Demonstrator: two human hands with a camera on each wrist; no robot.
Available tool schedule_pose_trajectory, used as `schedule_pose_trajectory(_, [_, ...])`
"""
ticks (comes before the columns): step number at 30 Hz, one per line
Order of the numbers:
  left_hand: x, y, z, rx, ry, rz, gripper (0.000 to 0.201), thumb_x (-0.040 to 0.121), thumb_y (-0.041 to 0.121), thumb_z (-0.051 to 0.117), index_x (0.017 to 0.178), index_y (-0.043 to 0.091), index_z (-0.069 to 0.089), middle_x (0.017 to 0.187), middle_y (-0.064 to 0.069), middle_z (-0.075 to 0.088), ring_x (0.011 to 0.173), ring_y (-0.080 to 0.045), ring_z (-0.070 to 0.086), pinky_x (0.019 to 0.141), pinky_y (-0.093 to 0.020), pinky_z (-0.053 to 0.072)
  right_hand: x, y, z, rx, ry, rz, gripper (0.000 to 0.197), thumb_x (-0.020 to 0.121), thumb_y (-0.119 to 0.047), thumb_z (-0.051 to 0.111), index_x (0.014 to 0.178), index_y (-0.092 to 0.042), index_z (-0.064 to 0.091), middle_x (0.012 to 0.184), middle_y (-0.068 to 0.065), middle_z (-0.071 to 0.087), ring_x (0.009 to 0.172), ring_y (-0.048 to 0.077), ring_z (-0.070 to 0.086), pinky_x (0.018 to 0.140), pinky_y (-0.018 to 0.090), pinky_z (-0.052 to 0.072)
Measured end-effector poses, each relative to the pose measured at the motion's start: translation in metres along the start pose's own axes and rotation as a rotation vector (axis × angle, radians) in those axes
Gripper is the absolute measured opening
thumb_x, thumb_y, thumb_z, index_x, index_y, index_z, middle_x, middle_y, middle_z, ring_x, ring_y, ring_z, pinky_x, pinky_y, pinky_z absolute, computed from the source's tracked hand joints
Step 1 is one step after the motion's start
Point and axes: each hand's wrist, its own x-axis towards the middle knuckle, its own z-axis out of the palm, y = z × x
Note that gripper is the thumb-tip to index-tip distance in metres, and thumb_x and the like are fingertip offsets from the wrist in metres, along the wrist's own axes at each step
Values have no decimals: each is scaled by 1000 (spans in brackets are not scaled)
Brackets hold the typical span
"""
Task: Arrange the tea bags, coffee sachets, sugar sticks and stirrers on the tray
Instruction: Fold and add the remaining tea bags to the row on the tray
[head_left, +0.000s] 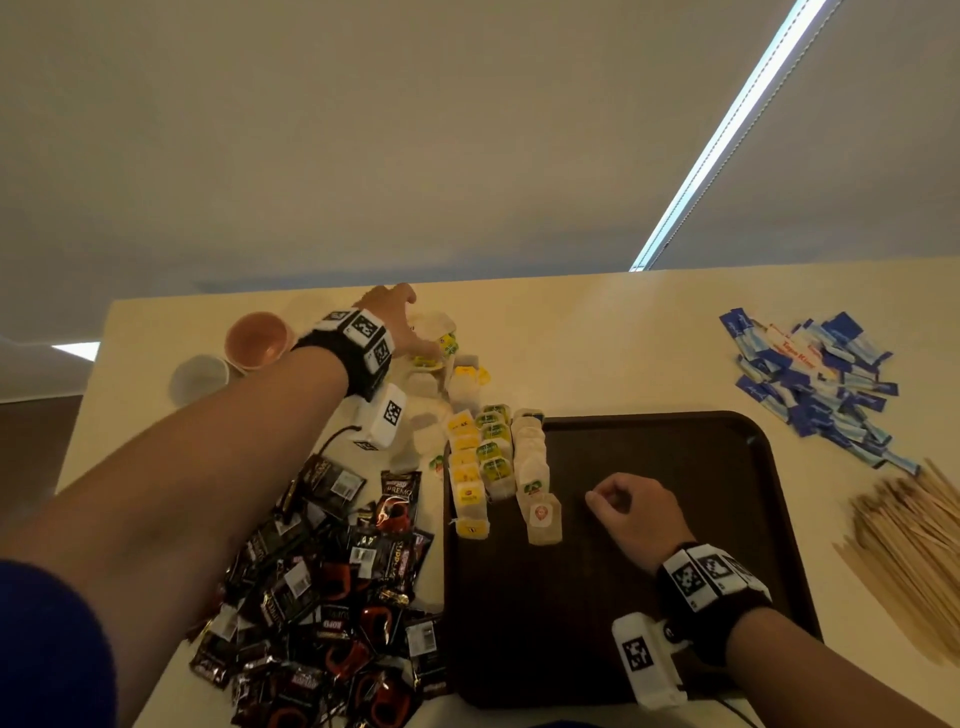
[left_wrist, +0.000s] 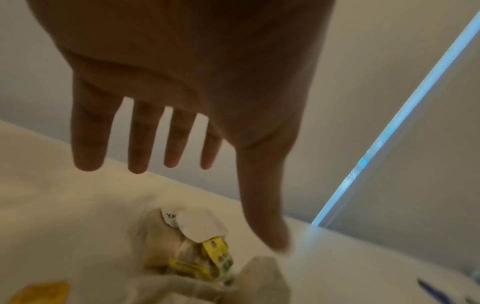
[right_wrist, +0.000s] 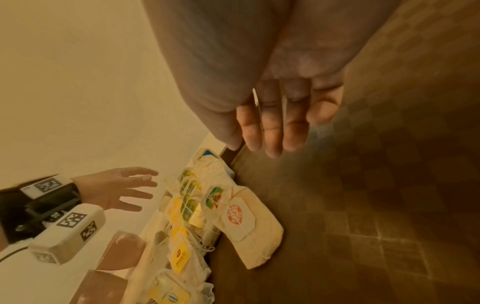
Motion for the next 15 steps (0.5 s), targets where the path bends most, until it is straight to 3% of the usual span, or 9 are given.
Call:
schedule_pose_trajectory(3, [24, -1, 12, 225, -188, 95, 139, 47, 63, 91, 157, 40, 8, 167, -8, 0, 149, -43, 17, 115, -58, 31, 2, 4, 0, 6, -3, 23, 8, 93, -33, 65, 94, -25, 68, 87, -10, 66, 81, 3, 60, 68, 16, 46])
schedule_pose_trajectory(5, [34, -3, 27, 367, -282, 145, 144, 45, 68, 89, 154, 49, -3, 165, -7, -21, 150, -48, 3, 116, -62, 25, 3, 7, -1, 16, -7, 36, 8, 93, -33, 65, 94, -25, 68, 87, -10, 66, 81, 3, 60, 70, 18, 48])
schedule_pose_trajectory(6, [37, -4, 34, 396, -305, 162, 142, 46, 66, 90, 153, 51, -2, 164, -7, -23, 149, -50, 4, 116, -62, 27, 4, 8, -1, 20, -8, 40, 8, 93, -33, 65, 94, -26, 68, 87, -10, 66, 81, 4, 61, 70, 18, 48])
schedule_pose_trajectory(7, [39, -4, 40, 403, -306, 168, 137, 49, 61, 91, 153, 53, 2, 164, -5, -20, 148, -50, 9, 115, -61, 30, 5, 9, -1, 21, -9, 42, 8, 93, -33, 65, 94, -26, 68, 87, -10, 66, 81, 4, 61, 70, 18, 48])
schedule_pose_trajectory(9, [39, -4, 47, 386, -251, 183, 119, 60, 48, 92, 151, 54, 15, 161, -3, 2, 141, -47, 25, 109, -58, 39, 6, 11, -1, 18, -12, 46, 8, 93, -33, 65, 94, -26, 68, 86, -10, 66, 80, 4, 61, 69, 18, 48])
schedule_pose_trajectory(11, [38, -2, 48, 367, -170, 224, 92, 72, 37, 85, 146, 48, 30, 147, -5, 23, 125, -42, 40, 100, -51, 47, 8, 13, -2, 18, -9, 53, 8, 93, -33, 65, 93, -25, 68, 86, -10, 66, 80, 5, 61, 69, 18, 48])
schedule_pose_trajectory(13, [35, 0, 49, 353, -123, 271, 69, 81, 28, 76, 139, 38, 41, 138, -7, 31, 104, -36, 50, 90, -45, 50, 8, 15, -3, 19, -5, 57, 9, 93, -32, 65, 94, -24, 68, 86, -9, 65, 79, 5, 60, 68, 18, 46])
schedule_pose_trajectory(15, [32, 3, 54, 357, -113, 298, 49, 89, 23, 66, 133, 29, 46, 132, -9, 35, 85, -32, 51, 80, -39, 49, 8, 16, -4, 26, -6, 61, 9, 93, -32, 65, 94, -23, 68, 86, -9, 65, 79, 5, 60, 66, 16, 44])
